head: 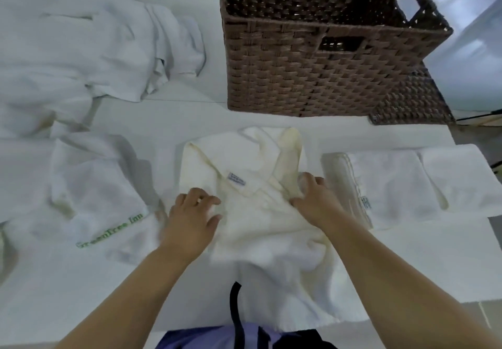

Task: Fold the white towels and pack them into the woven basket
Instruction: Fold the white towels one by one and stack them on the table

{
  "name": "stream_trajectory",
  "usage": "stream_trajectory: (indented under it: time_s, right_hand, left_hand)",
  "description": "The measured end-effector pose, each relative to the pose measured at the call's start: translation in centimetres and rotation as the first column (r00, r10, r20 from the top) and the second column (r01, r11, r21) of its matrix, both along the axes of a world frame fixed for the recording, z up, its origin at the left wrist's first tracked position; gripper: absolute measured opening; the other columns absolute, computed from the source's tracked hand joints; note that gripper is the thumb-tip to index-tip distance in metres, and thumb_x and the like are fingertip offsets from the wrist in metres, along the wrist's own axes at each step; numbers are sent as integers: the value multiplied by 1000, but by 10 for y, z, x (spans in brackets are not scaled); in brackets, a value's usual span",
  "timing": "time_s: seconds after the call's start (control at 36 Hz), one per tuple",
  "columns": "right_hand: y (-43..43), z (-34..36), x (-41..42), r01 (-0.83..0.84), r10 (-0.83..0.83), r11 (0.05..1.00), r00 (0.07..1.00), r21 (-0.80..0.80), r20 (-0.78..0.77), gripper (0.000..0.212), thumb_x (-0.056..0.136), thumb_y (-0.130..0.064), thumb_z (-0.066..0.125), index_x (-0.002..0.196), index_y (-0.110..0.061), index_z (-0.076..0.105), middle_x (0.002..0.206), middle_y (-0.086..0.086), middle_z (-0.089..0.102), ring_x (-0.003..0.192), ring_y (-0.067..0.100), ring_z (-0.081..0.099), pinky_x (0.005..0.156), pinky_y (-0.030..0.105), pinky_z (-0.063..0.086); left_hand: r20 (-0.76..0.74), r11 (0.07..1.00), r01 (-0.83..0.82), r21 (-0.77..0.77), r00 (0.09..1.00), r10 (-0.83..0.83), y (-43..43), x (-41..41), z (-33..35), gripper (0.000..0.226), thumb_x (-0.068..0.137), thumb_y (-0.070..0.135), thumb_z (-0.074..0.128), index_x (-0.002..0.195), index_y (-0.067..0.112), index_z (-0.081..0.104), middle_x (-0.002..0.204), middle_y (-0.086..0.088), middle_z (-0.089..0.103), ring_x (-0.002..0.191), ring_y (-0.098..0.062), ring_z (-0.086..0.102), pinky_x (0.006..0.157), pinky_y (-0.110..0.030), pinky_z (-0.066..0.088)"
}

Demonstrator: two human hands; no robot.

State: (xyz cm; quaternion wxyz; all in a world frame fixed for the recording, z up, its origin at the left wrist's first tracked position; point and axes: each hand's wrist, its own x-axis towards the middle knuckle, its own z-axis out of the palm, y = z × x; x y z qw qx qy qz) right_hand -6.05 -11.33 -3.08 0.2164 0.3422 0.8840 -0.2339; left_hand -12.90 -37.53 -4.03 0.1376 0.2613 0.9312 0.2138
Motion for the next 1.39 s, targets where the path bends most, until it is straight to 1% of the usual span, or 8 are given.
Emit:
stream_trajectory:
  time_s: [0.28, 0.44, 0.61, 0.78, 1.08, 1.19, 1.28, 1.39]
  right_hand:
    - [-17, -11, 25, -151, 162, 983, 981, -103, 108, 107, 68, -56, 75, 146, -18, 12, 136, 9, 24, 114, 30, 51, 85, 35, 47]
    - [-23, -15, 42, -215, 237, 959, 966, -187, 105, 80, 81, -55, 64, 142, -18, 29, 136, 5, 39, 116, 24, 51, 87, 34, 46]
    - [-1, -7, 16, -74, 73, 997, 997, -30, -9, 62, 81, -53, 61, 125, -13, 45, 121, 9, 50, 108, 30, 56, 85, 36, 47]
    - [1, -6, -5, -162, 162, 987, 987, -3, -24, 59, 87, -31, 59, 138, -26, 29, 126, 8, 30, 102, 29, 55, 82, 36, 49]
    - [10, -13, 11, 5, -19, 985, 997, -170, -78, 41, 84, -4, 46, 121, -21, 45, 110, 5, 46, 83, 22, 53, 68, 29, 44]
    - [20, -13, 24, 124, -166, 953, 977, -276, -135, 37, 78, 3, 48, 106, -21, 51, 81, -6, 48, 66, 12, 49, 49, 22, 35]
    - [25, -11, 27, 160, -225, 931, 960, -328, -169, 33, 78, 3, 52, 103, -19, 55, 84, -7, 53, 70, 9, 52, 52, 22, 38]
    - [31, -10, 27, 222, -348, 836, 922, -502, -171, 25, 79, -2, 66, 99, -16, 59, 89, 0, 61, 70, 13, 58, 68, 33, 54]
  left_hand:
    - [135, 924, 89, -372, 990, -41, 21, 28, -23, 89, 78, 57, 59, 148, 27, 14, 155, 5, 11, 144, -23, 6, 116, -40, 5]
    - [183, 890, 22, -454, 981, 70, 8, 5, -31, 97, 72, 56, 62, 147, 40, 2, 157, 2, -18, 140, -27, -28, 113, -48, -12]
    - [96, 943, -167, -288, 975, 202, 17, 13, -20, 58, 82, 37, 63, 135, 26, 41, 141, -9, 24, 123, -34, 28, 101, -41, 33]
    - [193, 922, -271, -277, 924, 330, 21, 32, -16, 35, 89, 16, 55, 121, 7, 46, 120, -11, 33, 89, -28, 52, 71, -31, 44]
    - [324, 918, -290, -272, 870, 371, 11, 42, -6, 64, 79, -4, 48, 139, 17, 38, 137, -4, 34, 107, -27, 53, 82, -33, 49]
    - [301, 900, -409, -152, 848, 436, 12, 44, -4, 40, 86, 20, 60, 125, 17, 56, 124, 0, 51, 111, -22, 53, 86, -26, 41]
    - [308, 845, -535, -19, 801, 514, 15, 43, -1, 13, 89, 28, 60, 91, 16, 67, 87, 5, 60, 86, -18, 60, 68, -22, 37]
    - [387, 771, -634, 58, 726, 569, 16, 39, 1, 7, 86, 18, 66, 92, 22, 66, 83, 8, 58, 75, -8, 54, 67, -19, 39]
